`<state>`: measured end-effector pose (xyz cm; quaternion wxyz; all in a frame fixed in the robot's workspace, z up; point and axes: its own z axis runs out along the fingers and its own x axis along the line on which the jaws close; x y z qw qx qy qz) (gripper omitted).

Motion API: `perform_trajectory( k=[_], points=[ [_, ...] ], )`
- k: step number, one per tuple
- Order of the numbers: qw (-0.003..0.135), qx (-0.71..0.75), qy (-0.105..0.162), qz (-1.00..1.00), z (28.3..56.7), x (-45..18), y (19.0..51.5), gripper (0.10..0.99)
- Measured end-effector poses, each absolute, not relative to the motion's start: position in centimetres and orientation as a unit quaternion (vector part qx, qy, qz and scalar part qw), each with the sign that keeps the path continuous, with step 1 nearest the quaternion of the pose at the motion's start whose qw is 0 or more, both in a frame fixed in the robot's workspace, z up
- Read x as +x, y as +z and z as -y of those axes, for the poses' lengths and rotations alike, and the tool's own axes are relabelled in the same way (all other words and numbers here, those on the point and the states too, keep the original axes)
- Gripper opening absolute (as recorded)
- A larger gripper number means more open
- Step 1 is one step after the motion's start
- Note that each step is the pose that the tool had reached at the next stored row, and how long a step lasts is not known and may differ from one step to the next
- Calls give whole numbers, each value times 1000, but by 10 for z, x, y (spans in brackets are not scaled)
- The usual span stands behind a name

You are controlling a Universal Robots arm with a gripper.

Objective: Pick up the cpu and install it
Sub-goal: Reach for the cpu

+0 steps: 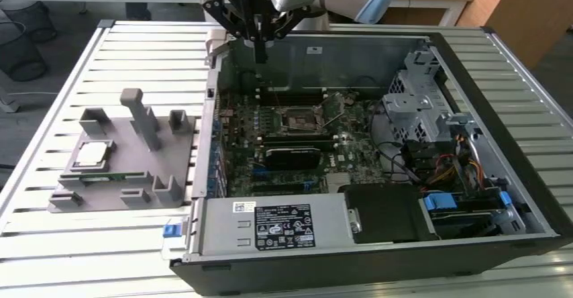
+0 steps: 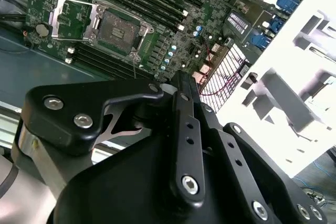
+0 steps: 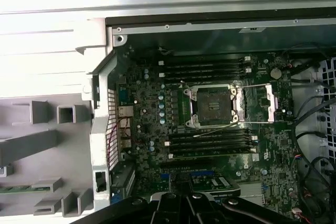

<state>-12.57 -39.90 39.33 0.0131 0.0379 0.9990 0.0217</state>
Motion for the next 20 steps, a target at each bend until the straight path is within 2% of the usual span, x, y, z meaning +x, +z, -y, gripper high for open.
perform_trajectory(
  k=[20],
  points=[
    [13,38,22,-999,399,-146,393,106]
  ],
)
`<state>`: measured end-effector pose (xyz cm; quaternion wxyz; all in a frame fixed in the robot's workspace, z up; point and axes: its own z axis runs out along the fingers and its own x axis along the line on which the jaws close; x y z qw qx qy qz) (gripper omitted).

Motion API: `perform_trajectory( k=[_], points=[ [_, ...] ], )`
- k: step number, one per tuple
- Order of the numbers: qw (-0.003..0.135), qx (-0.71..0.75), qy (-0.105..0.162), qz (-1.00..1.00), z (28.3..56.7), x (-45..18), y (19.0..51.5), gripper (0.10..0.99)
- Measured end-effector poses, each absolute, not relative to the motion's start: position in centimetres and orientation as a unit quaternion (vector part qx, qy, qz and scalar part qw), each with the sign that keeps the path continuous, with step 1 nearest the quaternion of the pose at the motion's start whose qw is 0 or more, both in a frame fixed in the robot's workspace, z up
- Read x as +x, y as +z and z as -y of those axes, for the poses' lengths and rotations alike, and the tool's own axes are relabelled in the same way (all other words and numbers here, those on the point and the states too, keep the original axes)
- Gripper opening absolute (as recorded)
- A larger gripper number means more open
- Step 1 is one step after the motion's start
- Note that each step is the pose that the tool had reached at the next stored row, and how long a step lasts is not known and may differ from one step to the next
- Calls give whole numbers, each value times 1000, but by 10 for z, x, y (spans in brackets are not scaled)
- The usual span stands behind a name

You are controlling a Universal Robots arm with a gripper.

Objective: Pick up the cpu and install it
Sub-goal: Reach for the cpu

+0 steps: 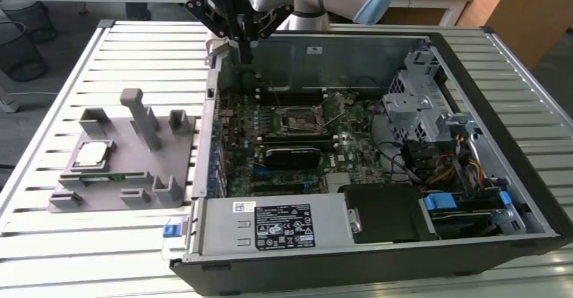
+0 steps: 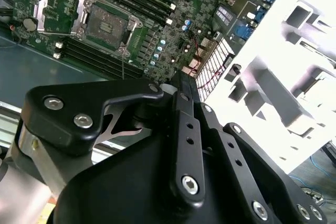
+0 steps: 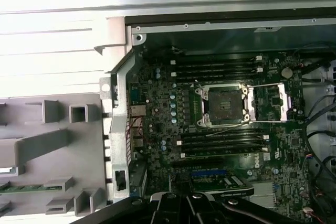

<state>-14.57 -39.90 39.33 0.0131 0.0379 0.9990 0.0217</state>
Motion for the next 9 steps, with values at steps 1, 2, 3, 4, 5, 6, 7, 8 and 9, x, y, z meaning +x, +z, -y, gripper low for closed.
perform_trajectory(
  k=[1,2,3,4,5,6,7,8,9],
  points=[
    [13,38,22,-999,399,-147,393,106],
    [13,38,22,-999,399,-147,393,106],
    [13,38,22,-999,399,-148,393,106],
    [13,38,22,-999,399,-149,393,106],
    [13,38,22,-999,399,-150,393,106],
    [13,38,22,-999,399,-150,393,106],
    [13,38,22,-999,399,-151,393,106],
    [13,38,22,-999,399,-152,393,106],
    [13,38,22,-999,399,-153,393,106]
  ],
)
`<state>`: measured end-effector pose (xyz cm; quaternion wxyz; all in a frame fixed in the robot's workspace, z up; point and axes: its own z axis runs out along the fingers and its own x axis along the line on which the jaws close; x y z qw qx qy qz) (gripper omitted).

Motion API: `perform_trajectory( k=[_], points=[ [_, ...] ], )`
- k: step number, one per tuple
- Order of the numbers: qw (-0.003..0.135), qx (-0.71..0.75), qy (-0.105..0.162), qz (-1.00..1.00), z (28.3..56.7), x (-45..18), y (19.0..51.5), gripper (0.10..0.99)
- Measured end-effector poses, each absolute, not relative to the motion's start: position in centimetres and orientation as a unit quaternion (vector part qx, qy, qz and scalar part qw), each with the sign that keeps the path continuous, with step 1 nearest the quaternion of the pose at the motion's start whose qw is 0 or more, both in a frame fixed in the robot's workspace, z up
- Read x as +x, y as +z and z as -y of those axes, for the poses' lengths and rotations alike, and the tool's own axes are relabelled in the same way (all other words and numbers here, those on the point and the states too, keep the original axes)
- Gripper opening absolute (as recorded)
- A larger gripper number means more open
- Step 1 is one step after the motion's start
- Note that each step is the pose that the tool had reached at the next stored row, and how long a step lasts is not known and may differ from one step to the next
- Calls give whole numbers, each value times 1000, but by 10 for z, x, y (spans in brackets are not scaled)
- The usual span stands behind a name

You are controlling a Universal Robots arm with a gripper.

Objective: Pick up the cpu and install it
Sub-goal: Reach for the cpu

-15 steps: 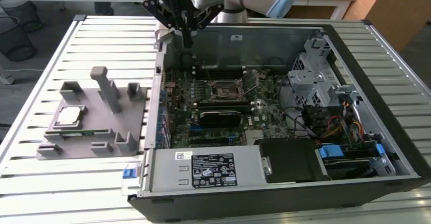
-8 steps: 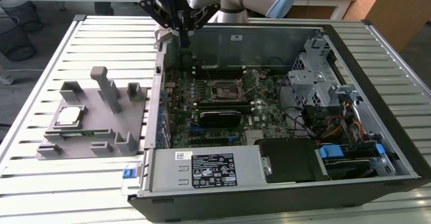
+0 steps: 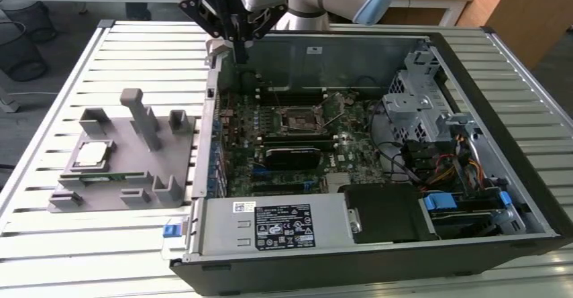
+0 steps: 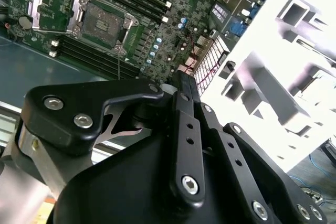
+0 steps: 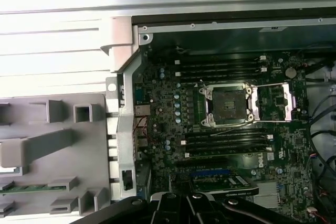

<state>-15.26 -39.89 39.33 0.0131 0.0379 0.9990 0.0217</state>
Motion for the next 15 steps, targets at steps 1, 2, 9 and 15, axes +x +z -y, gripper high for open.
perform_trajectory(
  k=[1,2,9,15],
  points=[
    [13,38,22,-999,399,-153,393,106],
    [13,38,22,-999,399,-154,393,106],
    [13,38,22,-999,399,-159,393,106],
    [13,38,22,-999,399,-165,393,106]
  ],
)
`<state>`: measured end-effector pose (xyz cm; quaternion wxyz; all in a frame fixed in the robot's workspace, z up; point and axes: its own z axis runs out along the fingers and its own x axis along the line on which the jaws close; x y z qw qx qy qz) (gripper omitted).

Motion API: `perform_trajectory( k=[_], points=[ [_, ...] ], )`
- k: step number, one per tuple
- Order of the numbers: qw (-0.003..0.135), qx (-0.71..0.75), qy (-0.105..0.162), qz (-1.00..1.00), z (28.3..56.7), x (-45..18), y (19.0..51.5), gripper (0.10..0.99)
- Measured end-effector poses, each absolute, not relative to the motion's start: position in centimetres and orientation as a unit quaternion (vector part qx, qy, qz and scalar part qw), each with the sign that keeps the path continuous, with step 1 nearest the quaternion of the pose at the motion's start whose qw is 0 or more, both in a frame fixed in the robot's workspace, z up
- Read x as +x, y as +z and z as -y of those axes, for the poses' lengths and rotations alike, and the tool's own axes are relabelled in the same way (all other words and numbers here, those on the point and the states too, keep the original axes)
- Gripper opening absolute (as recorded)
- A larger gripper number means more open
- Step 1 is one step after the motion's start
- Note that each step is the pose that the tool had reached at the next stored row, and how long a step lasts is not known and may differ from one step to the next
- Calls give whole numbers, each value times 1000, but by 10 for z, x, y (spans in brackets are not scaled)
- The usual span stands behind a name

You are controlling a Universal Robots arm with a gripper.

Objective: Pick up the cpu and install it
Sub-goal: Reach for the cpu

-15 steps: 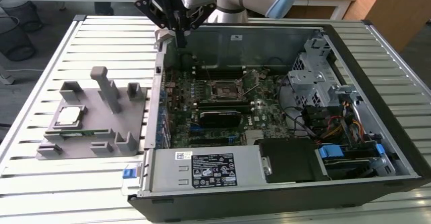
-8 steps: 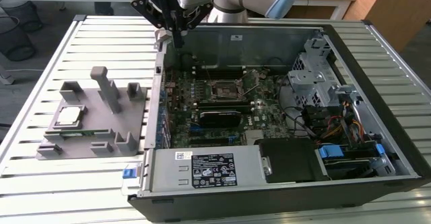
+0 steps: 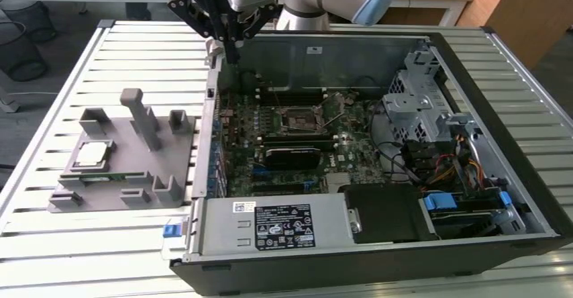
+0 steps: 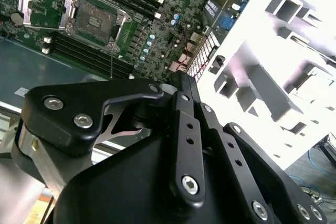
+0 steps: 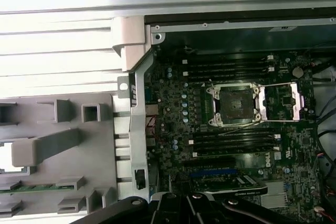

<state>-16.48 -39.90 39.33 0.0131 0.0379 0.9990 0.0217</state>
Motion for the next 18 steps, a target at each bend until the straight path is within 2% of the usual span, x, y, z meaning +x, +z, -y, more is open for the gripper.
perform_trajectory(
  k=[18],
  points=[
    [13,38,22,-999,399,-181,393,106]
  ],
)
